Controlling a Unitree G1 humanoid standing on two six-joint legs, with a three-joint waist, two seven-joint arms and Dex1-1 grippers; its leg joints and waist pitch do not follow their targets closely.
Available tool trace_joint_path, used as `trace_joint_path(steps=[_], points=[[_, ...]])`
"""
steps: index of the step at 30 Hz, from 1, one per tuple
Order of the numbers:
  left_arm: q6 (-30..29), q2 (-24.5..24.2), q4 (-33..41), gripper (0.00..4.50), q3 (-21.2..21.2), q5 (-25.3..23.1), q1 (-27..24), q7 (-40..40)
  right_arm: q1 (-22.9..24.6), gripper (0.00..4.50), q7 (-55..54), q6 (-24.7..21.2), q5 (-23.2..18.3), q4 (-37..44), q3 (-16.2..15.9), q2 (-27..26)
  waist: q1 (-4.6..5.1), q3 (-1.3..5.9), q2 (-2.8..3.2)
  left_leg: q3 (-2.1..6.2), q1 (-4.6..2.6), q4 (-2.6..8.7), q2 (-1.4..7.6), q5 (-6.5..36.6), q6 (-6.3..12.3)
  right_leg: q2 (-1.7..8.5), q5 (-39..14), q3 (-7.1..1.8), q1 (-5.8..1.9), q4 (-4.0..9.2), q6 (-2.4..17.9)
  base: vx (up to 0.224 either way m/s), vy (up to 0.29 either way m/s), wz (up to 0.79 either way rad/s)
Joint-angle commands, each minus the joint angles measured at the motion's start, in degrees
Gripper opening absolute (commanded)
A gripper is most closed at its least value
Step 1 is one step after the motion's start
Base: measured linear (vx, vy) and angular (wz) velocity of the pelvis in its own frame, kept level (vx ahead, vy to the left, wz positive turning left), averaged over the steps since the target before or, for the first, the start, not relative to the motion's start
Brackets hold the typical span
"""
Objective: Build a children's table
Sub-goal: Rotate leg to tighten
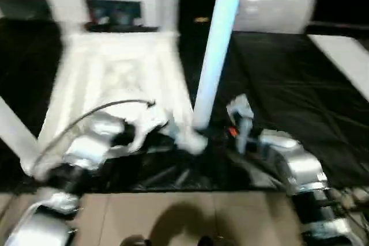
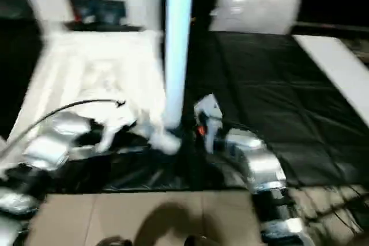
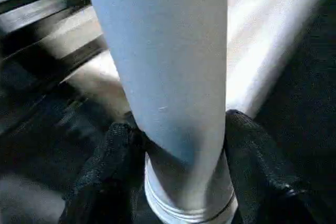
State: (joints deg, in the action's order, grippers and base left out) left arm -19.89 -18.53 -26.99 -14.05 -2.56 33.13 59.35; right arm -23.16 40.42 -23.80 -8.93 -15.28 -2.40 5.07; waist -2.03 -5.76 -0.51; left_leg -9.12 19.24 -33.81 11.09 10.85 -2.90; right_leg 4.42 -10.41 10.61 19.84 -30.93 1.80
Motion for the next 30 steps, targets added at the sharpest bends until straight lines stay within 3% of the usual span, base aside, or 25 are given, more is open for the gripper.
trace_joint_path(steps=[1,2,3,4,5,6,7,8,9,10,11,13,14,18,21,24,25,30], points=[[-2.28,7.91,0.36,0.0,0.49,2.5,4.15,-8.96,-2.11,1.93,-5.02,-2.03,-0.62,-2.28,-5.81,-7.42,-2.71,2.93,1.24,0.04,3.84,12.67,4.68,49.19,-4.23,0.01,-9.77,-3.61,-2.82,-9.95,2.12,-0.12,0.049,-0.05],[-3.12,9.19,-0.31,0.0,1.45,2.36,4.99,-11.6,-2.81,1.93,-7.19,-1.67,-0.01,-3.28,-5.74,-8.83,-1.55,3.78,-0.25,0.29,1.04,11.23,4.03,44.46,-3.43,1.27,-14.52,-6.88,-2.0,-9.52,1.89,0.0,0.0,0.0],[-3.58,10.37,-0.92,0.0,2.21,2.08,5.77,-14.03,-3.65,1.93,-9.29,-0.97,0.77,-4.54,-5.84,-10.15,-1.51,2.89,-1.99,2.85,-1.93,2.15,1.25,29.88,-5.45,10.57,-45.73,-9.67,2.56,2.35,3.68,0.018,-0.058,-0.19],[-4.1,11.44,-1.22,0.0,2.83,1.69,6.34,-15.92,-4.41,1.92,-11.39,-0.72,1.51,-5.5,-5.88,-11.4,-2.26,3.77,-2.58,2.11,-2.7,-2.4,-0.32,18.93,-3.7,11.67,-54.03,-9.82,3.12,5.24,2.56,0.018,-0.058,-0.19],[-4.32,11.96,-1.32,0.0,3.06,1.51,6.59,-16.75,-4.86,1.92,-12.57,-0.63,1.89,-6.08,-5.84,-12.05,-2.87,3.97,-3.2,2.89,3.44,0.44,0.34,4.52,-1.02,10.59,-45.82,-9.9,-2.44,1.96,1.18,0.036,0.005,-0.43],[-4.79,12.84,-1.34,0.0,3.38,1.13,6.92,-18.07,-5.62,1.92,-14.94,-0.48,2.7,-7.09,-5.64,-13.22,-3.58,4.58,-1.32,2.95,3.63,2.66,1.14,0.39,-1.62,8.77,-36.29,-8.73,-2.7,1.12,2.75,0.109,0.006,-0.25],[-5.37,13.63,-1.1,0.0,3.46,0.69,7.11,-19.03,-6.49,1.92,-17.78,0.15,3.8,-8.32,-5.3,-14.42,-2.11,5.23,-0.67,2.67,1.6,3.81,2.38,-0.85,-0.94,4.79,-11.07,-8.1,-0.27,-1.74,7.31,0.109,0.006,-0.25],[-5.65,13.91,-0.91,0.0,3.35,0.4,7.17,-19.35,-6.93,1.92,-18.69,0.88,4.16,-9.1,-4.92,-15.06,-1.85,5.7,-0.74,2.56,1.52,3.33,2.15,-3.29,0.2,5.0,-3.09,-8.28,-0.6,-2.41,9.38,0.065,-0.02,-0.01],[-5.72,13.97,-0.85,0.0,3.28,0.27,7.19,-19.45,-7.05,2.47,-18.55,1.17,4.05,-9.37,-4.71,-15.3,-1.77,5.81,-0.88,2.28,2.16,3.07,1.74,-6.08,2.65,5.13,7.03,-8.24,-1.21,-3.04,12.46,0.0,0.0,0.0],[-5.8,13.26,-0.1,0.0,2.63,-0.13,6.75,-18.94,-6.91,2.61,-17.72,2.06,4.29,-9.37,-4.46,-15.03,-1.77,5.74,-0.96,2.01,2.21,2.95,1.57,-5.85,4.05,5.26,9.44,-8.22,-1.3,-2.95,13.41,0.06,-0.018,-0.02],[-5.84,13.05,0.09,0.0,2.48,-0.19,6.62,-18.77,-6.82,2.61,-17.6,2.27,4.37,-9.3,-4.43,-14.9,-1.94,5.55,-1.11,1.65,2.2,2.98,1.42,-4.27,6.03,5.5,10.01,-8.24,-1.53,-2.62,14.41,0.0,0.0,0.0],[-5.92,11.9,0.93,0.0,1.84,-0.38,5.93,-17.86,-6.34,2.63,-17.08,3.22,4.73,-8.9,-4.3,-13.99,-2.07,5.45,-0.99,1.54,2.18,3.14,1.72,-2.13,7.09,5.75,7.31,-8.21,-1.72,-2.24,14.52,0.0,0.0,0.0],[-5.96,10.57,1.7,0.0,1.66,-0.73,5.05,-16.68,-5.83,3.0,-15.79,4.2,4.27,-8.55,-3.77,-12.47,-2.08,5.42,-0.95,1.62,2.06,3.3,2.06,-1.31,7.03,5.74,5.44,-8.13,-1.73,-2.14,14.33,0.0,0.0,0.0],[-5.24,7.61,3.65,0.0,0.99,-0.71,3.16,-13.11,-4.43,3.17,-12.09,6.64,3.89,-6.97,-3.54,-8.9,-1.88,5.22,-0.81,1.58,1.82,3.52,2.55,0.86,6.38,5.64,2.84,-8.22,-1.49,-1.97,14.08,0.0,0.0,0.0],[-4.19,4.71,5.35,0.0,0.04,-0.69,1.36,-8.95,-3.47,3.56,-7.15,9.55,3.45,-6.04,-3.24,-5.15,-1.92,5.05,-0.79,1.38,1.84,3.52,2.57,2.74,6.05,5.77,1.44,-8.39,-1.61,-1.67,13.74,0.0,0.0,0.0],[-1.17,1.65,5.93,0.0,-1.34,-0.74,-0.01,-4.77,-3.19,3.82,-1.74,12.24,2.69,-5.74,-3.15,-1.96,-1.87,4.93,-0.77,1.32,1.96,3.54,2.46,2.95,6.13,5.74,1.12,-8.45,-1.55,-1.65,13.85,0.0,0.0,0.0],[3.4,-1.0,5.85,0.0,-2.6,-0.53,-0.8,-0.53,-3.24,3.95,4.25,13.73,1.99,-5.28,-3.56,1.09,-2.03,4.86,-0.68,1.39,2.01,3.59,2.54,4.42,5.75,5.76,-1.29,-8.41,-1.67,-1.33,13.32,0.0,0.0,0.0],[8.7,-5.63,6.11,0.0,-5.11,0.26,-1.5,8.79,-4.25,4.23,15.36,13.32,-1.1,-4.74,-3.87,6.41,-2.59,4.66,-0.6,1.17,1.57,3.79,2.79,6.33,5.0,5.58,-4.49,-8.63,-1.2,-1.11,13.26,0.0,0.0,0.0]])
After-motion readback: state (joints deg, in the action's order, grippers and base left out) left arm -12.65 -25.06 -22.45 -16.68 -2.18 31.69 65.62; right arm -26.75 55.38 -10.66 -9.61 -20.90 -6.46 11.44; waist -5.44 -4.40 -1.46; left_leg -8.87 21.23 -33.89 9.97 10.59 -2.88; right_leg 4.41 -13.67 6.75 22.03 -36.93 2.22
